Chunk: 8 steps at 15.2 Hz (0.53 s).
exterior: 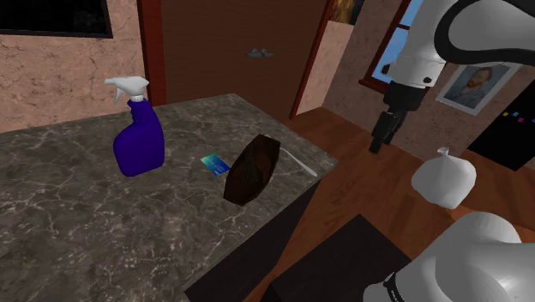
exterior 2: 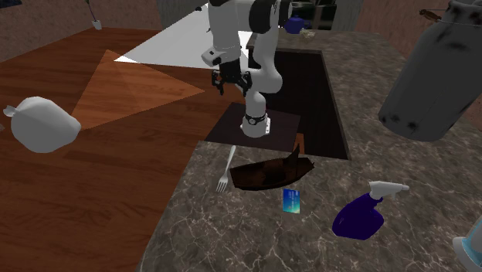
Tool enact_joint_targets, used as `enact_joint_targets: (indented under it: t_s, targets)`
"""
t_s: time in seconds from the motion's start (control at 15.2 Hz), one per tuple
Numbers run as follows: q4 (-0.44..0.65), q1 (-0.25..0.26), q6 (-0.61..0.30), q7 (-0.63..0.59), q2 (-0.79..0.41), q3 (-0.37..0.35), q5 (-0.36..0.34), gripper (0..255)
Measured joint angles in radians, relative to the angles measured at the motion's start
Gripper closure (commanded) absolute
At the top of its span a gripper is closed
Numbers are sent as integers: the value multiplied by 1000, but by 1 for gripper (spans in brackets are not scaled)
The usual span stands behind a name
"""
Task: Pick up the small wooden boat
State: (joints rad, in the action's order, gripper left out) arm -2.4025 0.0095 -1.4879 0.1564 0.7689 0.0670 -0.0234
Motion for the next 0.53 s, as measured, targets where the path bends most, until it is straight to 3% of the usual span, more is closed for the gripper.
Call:
enact_joint_targets:
  t_s: [0.2, 0.53]
  targets:
    - [-17, -8, -30, -75, 2, -37, 26, 0]
    - [-65, -44, -161, -385, -19, -187, 119, 0]
